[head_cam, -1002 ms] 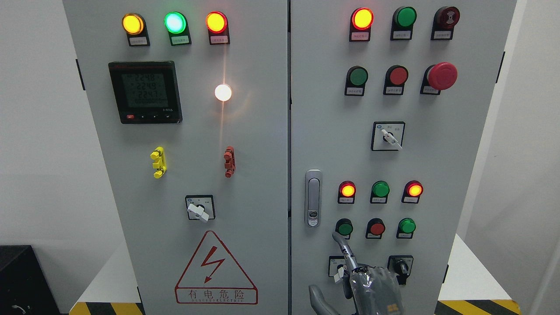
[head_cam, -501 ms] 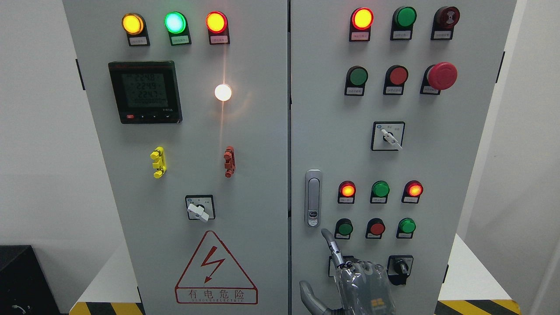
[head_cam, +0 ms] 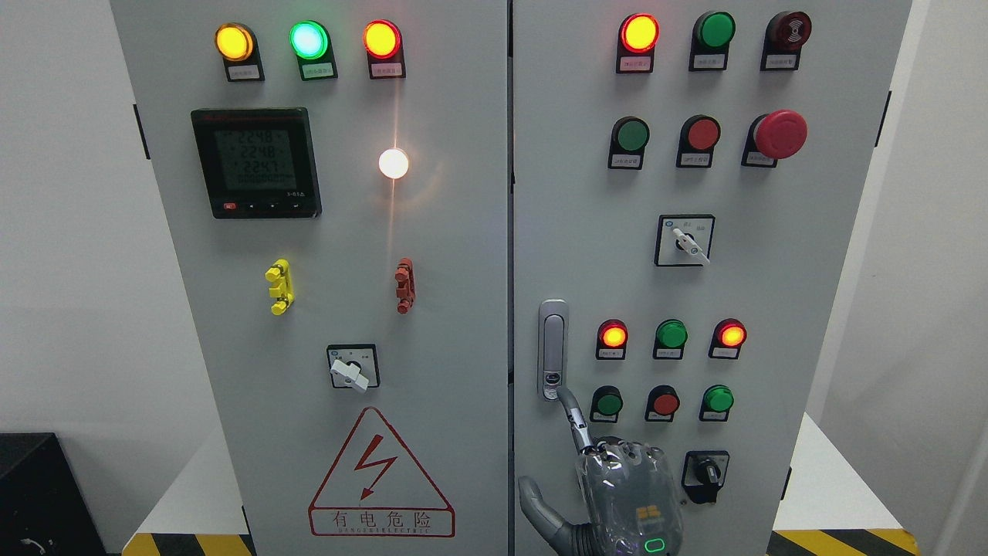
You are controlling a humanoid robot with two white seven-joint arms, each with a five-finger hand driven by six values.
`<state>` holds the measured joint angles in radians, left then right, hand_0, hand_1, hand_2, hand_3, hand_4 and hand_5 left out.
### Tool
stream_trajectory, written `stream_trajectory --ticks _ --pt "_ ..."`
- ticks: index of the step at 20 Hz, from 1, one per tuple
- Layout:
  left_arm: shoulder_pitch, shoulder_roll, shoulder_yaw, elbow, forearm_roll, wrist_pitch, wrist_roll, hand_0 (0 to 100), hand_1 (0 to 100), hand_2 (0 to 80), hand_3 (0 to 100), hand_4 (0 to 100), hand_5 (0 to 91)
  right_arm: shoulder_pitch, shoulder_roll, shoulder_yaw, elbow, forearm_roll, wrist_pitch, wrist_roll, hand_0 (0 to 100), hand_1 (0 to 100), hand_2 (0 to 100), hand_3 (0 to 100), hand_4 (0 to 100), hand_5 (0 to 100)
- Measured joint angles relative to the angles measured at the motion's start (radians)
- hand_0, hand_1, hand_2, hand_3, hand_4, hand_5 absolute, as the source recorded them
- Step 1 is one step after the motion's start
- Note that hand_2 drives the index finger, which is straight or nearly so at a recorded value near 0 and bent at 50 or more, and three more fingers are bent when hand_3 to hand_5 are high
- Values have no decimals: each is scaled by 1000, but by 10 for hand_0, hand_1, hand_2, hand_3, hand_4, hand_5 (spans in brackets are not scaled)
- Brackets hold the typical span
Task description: Release door handle
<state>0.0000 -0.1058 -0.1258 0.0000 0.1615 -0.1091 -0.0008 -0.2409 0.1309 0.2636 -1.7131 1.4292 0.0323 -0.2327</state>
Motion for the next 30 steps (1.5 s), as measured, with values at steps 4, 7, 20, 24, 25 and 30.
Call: stream_trajectory --ticks 4,7,20,24,25,30 --pt "0 0 0 0 0 0 0 120 556 0 0 0 0 -13 1 12 13 13 8 0 289 245 0 1000 1000 1000" --pt "0 0 0 0 0 0 0 120 556 0 0 0 0 -21 1 19 21 21 25 -1 290 246 0 1000 1000 1000" --pt "0 0 0 0 0 0 0 120 556 0 0 0 0 -36 2 29 42 30 56 1 290 247 0 1000 1000 1000" --pt "0 0 0 0 0 0 0 120 556 0 0 0 0 -39 1 29 44 31 60 1 290 247 0 1000 1000 1000" --pt "0 0 0 0 0 0 0 120 556 0 0 0 0 -40 1 29 45 31 60 1 290 247 0 1000 1000 1000" --pt "0 0 0 0 0 0 0 120 556 0 0 0 0 -44 1 29 47 31 61 4 290 248 0 1000 1000 1000"
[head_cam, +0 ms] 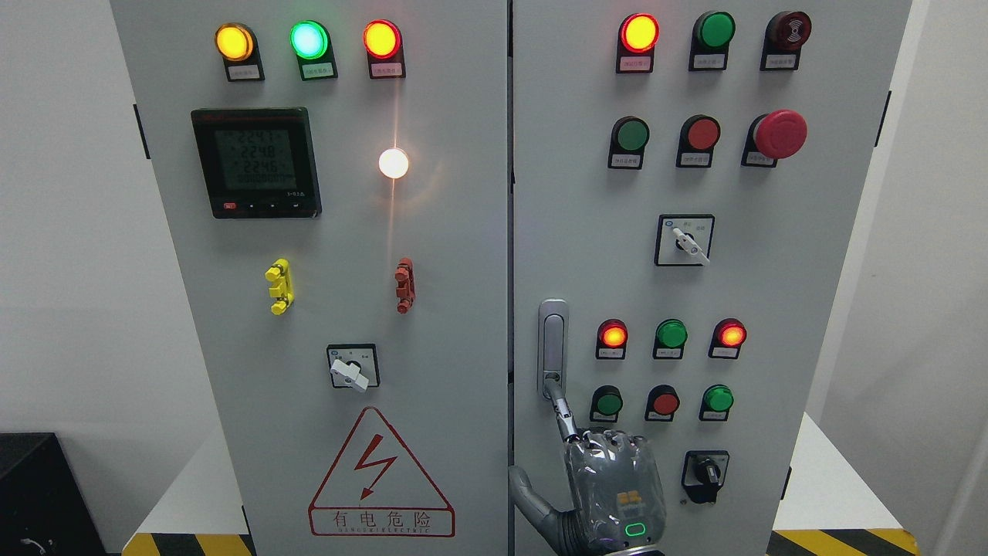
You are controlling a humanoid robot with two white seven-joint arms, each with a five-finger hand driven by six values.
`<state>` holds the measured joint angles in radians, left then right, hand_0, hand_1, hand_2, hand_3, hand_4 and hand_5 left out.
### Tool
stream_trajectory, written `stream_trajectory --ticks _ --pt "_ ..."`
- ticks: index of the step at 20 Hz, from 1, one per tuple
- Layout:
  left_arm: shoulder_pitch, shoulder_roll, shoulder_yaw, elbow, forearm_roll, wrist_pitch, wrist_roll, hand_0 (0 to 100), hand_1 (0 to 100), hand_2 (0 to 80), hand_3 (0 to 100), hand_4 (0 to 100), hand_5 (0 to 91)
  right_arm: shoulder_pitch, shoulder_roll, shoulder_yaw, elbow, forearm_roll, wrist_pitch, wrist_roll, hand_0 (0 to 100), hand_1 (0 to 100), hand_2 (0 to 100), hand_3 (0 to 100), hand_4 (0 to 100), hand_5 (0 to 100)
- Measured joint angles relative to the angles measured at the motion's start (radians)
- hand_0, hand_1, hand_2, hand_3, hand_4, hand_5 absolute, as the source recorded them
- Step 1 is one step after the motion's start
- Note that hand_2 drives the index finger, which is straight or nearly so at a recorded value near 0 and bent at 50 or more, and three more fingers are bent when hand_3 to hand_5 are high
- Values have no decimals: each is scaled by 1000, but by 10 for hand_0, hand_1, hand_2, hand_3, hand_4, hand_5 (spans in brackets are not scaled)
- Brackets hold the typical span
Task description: Release door handle
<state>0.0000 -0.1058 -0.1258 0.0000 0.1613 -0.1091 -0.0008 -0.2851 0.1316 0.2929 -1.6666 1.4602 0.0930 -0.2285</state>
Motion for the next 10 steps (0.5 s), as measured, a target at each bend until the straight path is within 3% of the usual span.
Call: stream_trajectory --ticks 10 --pt "0 0 0 0 0 0 0 120 556 0 0 0 0 -6 0 0 6 0 7 -3 290 248 2 1000 1000 1000"
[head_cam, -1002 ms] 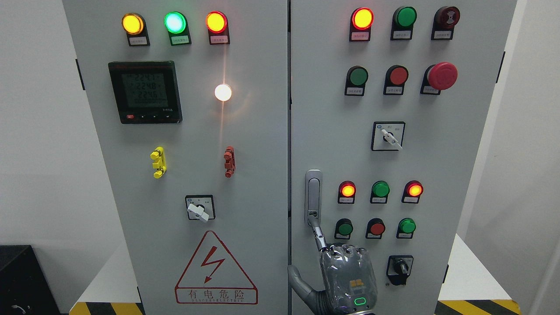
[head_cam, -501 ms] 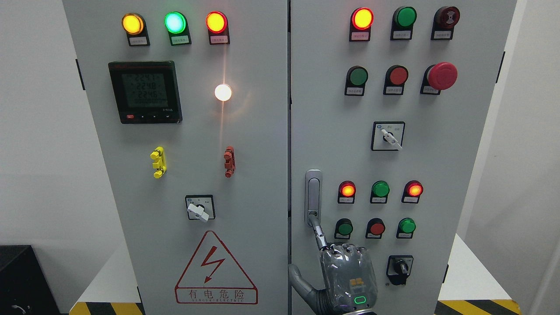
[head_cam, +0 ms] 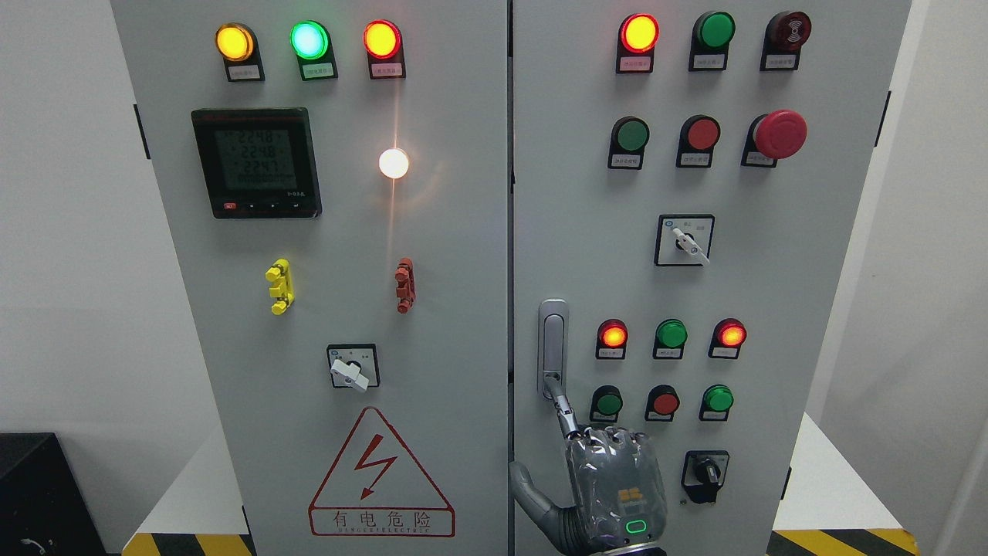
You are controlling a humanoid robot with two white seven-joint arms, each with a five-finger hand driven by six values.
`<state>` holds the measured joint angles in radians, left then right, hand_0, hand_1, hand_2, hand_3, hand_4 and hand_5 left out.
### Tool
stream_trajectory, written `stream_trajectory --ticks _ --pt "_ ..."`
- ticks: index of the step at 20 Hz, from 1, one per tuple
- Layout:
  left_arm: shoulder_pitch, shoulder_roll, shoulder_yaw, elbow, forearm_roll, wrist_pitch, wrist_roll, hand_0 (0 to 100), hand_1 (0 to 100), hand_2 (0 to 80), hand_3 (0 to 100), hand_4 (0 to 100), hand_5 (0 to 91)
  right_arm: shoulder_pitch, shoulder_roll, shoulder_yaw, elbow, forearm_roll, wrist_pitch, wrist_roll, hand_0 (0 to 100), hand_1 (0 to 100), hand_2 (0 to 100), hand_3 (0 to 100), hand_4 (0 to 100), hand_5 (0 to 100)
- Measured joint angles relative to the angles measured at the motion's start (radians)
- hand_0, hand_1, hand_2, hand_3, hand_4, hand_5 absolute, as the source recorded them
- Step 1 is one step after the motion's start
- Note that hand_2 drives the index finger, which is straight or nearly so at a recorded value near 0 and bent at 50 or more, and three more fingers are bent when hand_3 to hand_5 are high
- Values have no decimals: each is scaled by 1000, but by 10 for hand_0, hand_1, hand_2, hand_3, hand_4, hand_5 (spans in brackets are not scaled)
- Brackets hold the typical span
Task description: Release door handle
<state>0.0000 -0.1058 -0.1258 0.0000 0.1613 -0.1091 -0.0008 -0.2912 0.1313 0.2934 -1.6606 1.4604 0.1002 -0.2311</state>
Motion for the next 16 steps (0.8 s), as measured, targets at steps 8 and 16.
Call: stream_trajectory --ticks 8,16 --pt "0 0 0 0 0 0 0 120 556 0 0 0 0 -3 0 0 13 0 0 -2 291 248 11 1000 1000 1000" --pt "0 0 0 0 0 0 0 120 556 0 0 0 0 -5 -1 0 24 0 0 -9 291 248 18 1000 1000 1000"
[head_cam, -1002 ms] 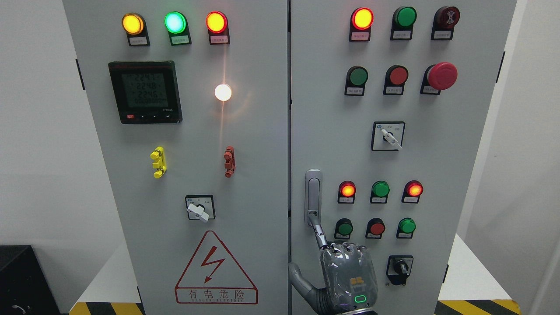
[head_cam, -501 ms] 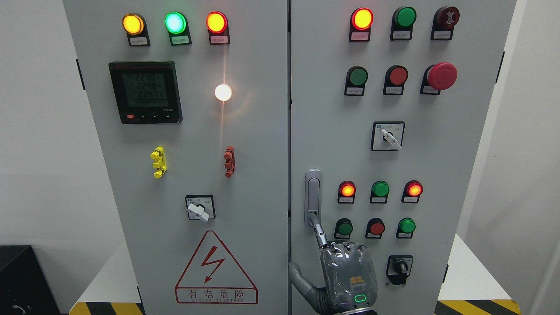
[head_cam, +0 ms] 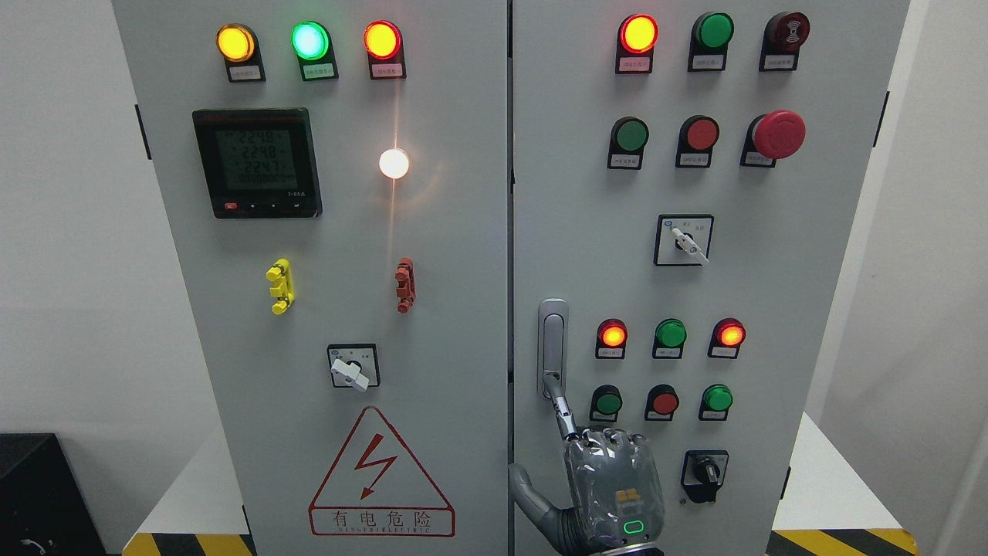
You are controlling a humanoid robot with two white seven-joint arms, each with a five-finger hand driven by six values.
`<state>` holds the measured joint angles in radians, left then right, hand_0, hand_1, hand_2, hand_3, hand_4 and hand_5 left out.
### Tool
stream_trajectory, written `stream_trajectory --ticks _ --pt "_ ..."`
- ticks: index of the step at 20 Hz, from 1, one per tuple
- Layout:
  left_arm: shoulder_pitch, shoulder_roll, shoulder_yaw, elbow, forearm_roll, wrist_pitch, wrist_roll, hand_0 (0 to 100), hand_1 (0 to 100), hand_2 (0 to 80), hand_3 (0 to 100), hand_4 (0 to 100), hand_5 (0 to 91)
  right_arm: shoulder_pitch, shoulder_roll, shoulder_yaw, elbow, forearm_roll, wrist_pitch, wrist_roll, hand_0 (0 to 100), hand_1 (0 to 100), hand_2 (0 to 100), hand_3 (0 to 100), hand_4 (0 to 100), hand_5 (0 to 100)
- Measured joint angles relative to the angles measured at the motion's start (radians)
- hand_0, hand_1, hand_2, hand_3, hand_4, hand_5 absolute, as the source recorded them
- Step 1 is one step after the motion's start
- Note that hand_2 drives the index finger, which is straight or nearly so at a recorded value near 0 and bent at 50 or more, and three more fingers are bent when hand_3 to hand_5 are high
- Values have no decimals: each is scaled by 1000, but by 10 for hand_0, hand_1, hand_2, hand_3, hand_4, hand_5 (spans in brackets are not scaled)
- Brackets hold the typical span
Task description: Release door handle
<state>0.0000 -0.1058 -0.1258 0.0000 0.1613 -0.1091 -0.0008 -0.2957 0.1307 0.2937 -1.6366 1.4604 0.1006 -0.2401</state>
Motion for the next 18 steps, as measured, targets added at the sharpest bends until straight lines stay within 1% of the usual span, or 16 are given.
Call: stream_trajectory --ticks 18 --pt "0 0 0 0 0 0 0 120 556 0 0 0 0 2 0 -1 3 0 0 16 295 250 36 1000 1000 1000"
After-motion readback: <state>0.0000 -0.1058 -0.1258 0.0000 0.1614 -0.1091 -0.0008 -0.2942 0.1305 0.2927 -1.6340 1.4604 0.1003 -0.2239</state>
